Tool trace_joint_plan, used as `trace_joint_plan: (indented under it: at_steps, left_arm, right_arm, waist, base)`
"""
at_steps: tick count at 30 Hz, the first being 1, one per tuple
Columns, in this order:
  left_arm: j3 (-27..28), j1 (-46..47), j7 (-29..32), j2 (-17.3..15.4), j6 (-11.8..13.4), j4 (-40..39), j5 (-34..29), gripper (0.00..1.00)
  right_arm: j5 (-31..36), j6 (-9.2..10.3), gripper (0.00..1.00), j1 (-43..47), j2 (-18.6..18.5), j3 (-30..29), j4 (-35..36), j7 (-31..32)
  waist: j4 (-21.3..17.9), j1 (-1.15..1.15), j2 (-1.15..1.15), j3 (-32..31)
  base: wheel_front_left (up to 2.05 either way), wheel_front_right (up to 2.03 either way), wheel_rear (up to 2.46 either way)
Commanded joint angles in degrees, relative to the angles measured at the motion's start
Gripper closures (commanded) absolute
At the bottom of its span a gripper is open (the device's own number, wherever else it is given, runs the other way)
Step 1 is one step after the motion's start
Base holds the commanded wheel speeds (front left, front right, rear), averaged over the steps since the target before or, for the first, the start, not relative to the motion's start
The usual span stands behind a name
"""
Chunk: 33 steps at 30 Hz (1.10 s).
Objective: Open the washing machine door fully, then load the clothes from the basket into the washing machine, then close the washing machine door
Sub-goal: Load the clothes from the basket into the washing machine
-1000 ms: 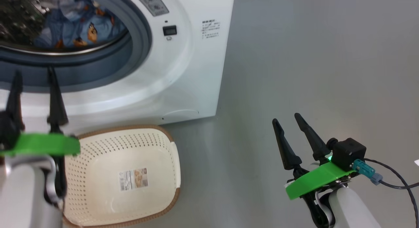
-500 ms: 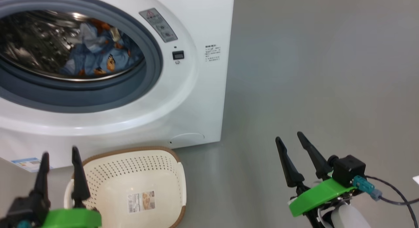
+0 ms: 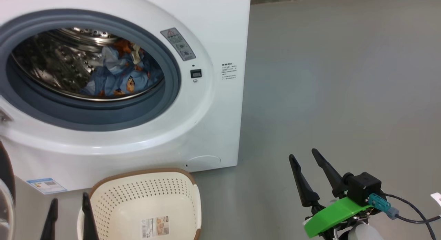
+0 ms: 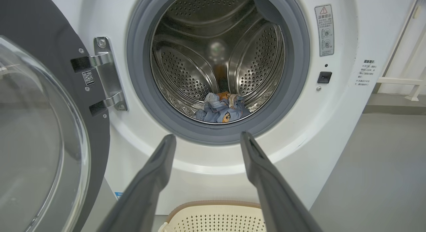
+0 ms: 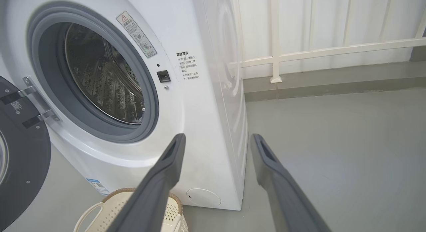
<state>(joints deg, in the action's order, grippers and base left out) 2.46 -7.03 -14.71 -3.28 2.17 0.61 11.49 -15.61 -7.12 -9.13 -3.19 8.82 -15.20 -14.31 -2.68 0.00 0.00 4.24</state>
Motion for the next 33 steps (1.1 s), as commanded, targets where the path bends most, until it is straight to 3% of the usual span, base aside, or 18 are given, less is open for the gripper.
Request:
trace_joint_plan:
  at_steps: [1, 19, 33]
  left_arm:
    - [1.9, 0.0, -0.3, -0.1, -0.4, -2.0, -0.7, 0.0]
    - [0.1, -5.4, -0.3, 0.4, 1.6, -4.5, 1.6, 0.0]
    - [-0.3, -5.2, -0.3, 0.4, 1.3, -3.8, 1.0, 0.0]
  right_arm:
    - [0.6, -0.36, 0.0, 0.3, 0.3, 1.3, 1.3, -0.7]
    - [0.9, -0.36, 0.0, 2.3, 0.3, 0.6, 2.6, -0.7]
    - [0.6, -0.36, 0.0, 2.6, 0.3, 0.8, 2.6, -0.7]
  waist:
    - [0.1, 0.0, 0.0, -0.7]
    - [-0.1, 0.0, 0.0, -2.8]
    - [0.1, 0.0, 0.0, -3.6]
  base:
    - [0.0, 0.0, 0.0]
    - [0.0, 0.0, 0.0]
    - [0.0, 0.0, 0.0]
